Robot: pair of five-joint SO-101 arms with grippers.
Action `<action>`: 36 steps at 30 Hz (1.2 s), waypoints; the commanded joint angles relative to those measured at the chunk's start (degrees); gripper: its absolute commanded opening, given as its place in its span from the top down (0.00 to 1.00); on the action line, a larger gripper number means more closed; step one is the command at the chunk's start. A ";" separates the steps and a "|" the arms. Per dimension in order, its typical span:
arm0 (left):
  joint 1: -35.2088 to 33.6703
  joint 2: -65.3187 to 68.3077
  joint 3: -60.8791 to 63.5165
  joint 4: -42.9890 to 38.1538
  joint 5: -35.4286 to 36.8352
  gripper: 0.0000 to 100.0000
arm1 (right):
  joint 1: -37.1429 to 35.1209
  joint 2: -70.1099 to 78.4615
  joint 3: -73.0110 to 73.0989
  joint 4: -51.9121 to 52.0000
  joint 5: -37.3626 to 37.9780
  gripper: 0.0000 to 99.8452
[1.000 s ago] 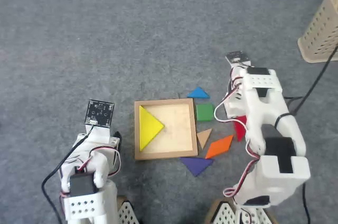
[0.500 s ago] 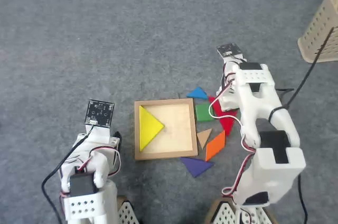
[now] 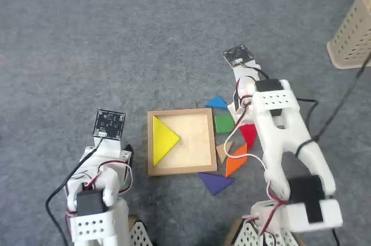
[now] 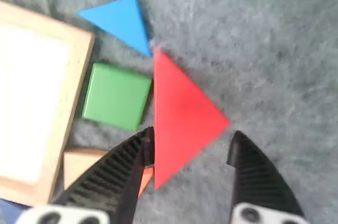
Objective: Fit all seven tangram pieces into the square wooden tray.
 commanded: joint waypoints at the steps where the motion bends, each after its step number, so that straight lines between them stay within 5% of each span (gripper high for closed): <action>1: 0.09 -0.35 -0.57 0.26 -0.26 0.83 | 2.33 5.58 -3.08 -1.80 1.14 0.75; 25: 0.09 -0.35 -0.57 0.26 -0.26 0.83 | 2.15 16.48 -5.89 -0.04 2.37 0.75; 36: 0.09 -0.35 -0.57 0.26 -0.26 0.83 | 1.27 0.31 8.09 -7.43 2.37 0.75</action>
